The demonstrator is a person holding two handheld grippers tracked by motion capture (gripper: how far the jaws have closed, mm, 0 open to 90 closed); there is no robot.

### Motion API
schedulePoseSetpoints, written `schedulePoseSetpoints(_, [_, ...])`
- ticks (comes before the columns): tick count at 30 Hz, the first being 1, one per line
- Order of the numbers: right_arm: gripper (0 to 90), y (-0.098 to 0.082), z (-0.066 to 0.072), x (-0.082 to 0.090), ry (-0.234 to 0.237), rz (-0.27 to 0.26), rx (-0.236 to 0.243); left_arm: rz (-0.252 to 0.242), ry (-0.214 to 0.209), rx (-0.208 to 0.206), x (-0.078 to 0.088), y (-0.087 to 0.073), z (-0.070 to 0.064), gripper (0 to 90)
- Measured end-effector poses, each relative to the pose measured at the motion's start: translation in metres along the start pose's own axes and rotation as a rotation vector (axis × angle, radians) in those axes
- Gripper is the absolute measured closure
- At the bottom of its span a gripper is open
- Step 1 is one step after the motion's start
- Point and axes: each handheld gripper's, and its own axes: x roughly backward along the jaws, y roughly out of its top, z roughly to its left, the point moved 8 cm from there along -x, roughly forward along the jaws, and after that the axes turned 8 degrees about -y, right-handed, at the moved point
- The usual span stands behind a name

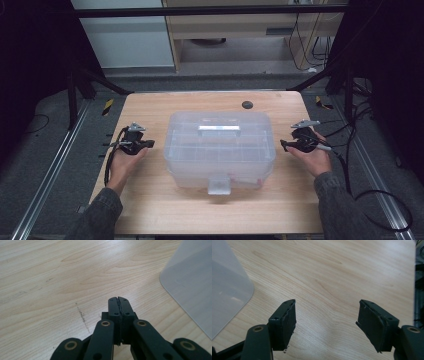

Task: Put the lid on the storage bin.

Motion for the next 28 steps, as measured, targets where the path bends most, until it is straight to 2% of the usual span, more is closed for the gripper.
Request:
schedulePoseSetpoints(2, [28.4, -0.004, -0.001, -0.006, 0.003, 0.005, -0.015, -0.02, 0.009, 0.016, -0.002, 0.0, 0.003, 88.3])
schedulePoseSetpoints(3, [26.3, -0.007, -0.002, -0.01, 0.008, 0.01, -0.041, -0.026, 0.016, 0.02, -0.004, 0.0, 0.004, 83.4])
schedulePoseSetpoints(5, [23.5, -0.011, -0.003, -0.014, 0.0, 0.021, -0.05, -0.035, 0.033, 0.038, -0.007, -0.001, 0.007, 72.7])
schedulePoseSetpoints(8, [18.2, -0.015, -0.004, -0.021, -0.002, 0.023, -0.087, -0.05, 0.068, 0.067, -0.011, -0.003, 0.012, 51.4])
schedulePoseSetpoints(12, [15.4, -0.017, -0.003, -0.026, -0.006, 0.023, -0.11, -0.057, 0.058, 0.092, -0.019, -0.007, 0.011, 35.1])
schedulePoseSetpoints(16, [13.1, -0.02, 0.001, -0.032, 0.0, 0.034, -0.124, -0.053, 0.049, 0.139, -0.027, -0.012, 0.009, 26.9])
schedulePoseSetpoints(19, [10.7, -0.02, 0.005, -0.035, 0.008, 0.028, -0.157, -0.065, 0.061, 0.127, -0.029, -0.012, 0.008, 22.6])
schedulePoseSetpoints(22, [7.2, -0.02, 0.006, -0.037, -0.012, 0.006, -0.18, -0.09, 0.074, 0.095, -0.031, -0.013, 0.009, 19.8])
schedulePoseSetpoints(24, [5.3, -0.02, 0.008, -0.038, -0.032, -0.002, -0.194, -0.085, 0.085, 0.078, -0.032, -0.013, 0.008, 18.5])
schedulePoseSetpoints(25, [4.0, -0.02, 0.009, -0.038, -0.041, 0.004, -0.209, -0.076, 0.104, 0.079, -0.033, -0.013, 0.008, 17.3])
schedulePoseSetpoints(26, [2.7, -0.02, 0.009, -0.038, -0.044, 0.008, -0.213, -0.055, 0.142, 0.084, -0.034, -0.014, 0.009, 13.7])
schedulePoseSetpoints(27, [1.3, -0.02, 0.01, -0.039, -0.036, 0.011, -0.21, -0.047, 0.164, 0.119, -0.035, -0.014, 0.011, 6.8])
schedulePoseSetpoints(28, [0.8, -0.02, 0.01, -0.039, -0.035, 0.014, -0.203, -0.047, 0.174, 0.135, -0.035, -0.015, 0.011, 3.7])
